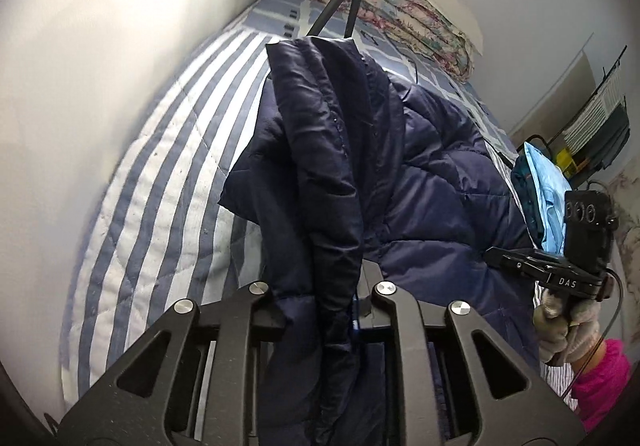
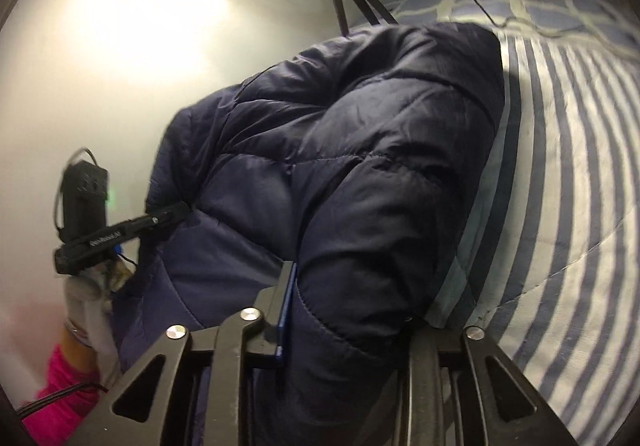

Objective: Fold large clothes
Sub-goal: 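Grasp the folded jacket bundle with the left tool while the right tool grasps it, then lift the jacket bundle with both tools and carry it toward the bed head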

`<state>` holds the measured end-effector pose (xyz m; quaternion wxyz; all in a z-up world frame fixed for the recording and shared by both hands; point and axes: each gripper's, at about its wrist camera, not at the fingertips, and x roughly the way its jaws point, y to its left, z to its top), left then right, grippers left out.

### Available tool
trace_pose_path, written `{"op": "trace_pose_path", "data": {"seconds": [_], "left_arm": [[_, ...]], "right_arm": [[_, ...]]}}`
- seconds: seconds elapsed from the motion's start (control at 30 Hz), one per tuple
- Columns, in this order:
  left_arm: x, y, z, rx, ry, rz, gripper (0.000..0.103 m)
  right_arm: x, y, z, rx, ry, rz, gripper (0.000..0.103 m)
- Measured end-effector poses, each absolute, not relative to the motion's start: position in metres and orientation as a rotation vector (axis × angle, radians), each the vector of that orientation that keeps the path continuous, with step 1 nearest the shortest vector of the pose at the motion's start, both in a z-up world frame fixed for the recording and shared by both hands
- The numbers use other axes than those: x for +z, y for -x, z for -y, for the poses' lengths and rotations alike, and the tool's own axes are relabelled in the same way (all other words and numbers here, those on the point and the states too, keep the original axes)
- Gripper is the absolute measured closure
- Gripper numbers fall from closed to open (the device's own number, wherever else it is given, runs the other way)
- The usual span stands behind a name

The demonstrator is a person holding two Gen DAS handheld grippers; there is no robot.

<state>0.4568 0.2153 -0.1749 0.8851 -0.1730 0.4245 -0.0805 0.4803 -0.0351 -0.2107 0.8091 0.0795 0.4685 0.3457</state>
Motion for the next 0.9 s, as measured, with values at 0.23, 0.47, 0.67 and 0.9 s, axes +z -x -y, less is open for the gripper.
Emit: {"op": "trace_pose_path", "data": {"seconds": [0.23, 0.47, 0.67, 0.9], "left_arm": [[-0.152, -0.409, -0.188, -0.165, 0.298, -0.855, 0.089], [-0.133, -0.351, -0.154, -0.198, 0.246, -0.84, 0.09], [-0.109, -0.302, -0.118, -0.234, 0.199, -0.817, 0.09], [-0.073, -0.265, -0.075, -0.283, 0.118, -0.771, 0.09]], "right_arm": [[-0.178, -0.435, 0.031, 0.7, -0.039, -0.994, 0.081], [-0.153, -0.372, 0.069, 0.677, 0.008, -0.98, 0.082], [-0.125, -0.308, 0.1, 0.644, 0.052, -0.932, 0.082], [-0.089, -0.249, 0.132, 0.601, 0.104, -0.851, 0.083]]}}
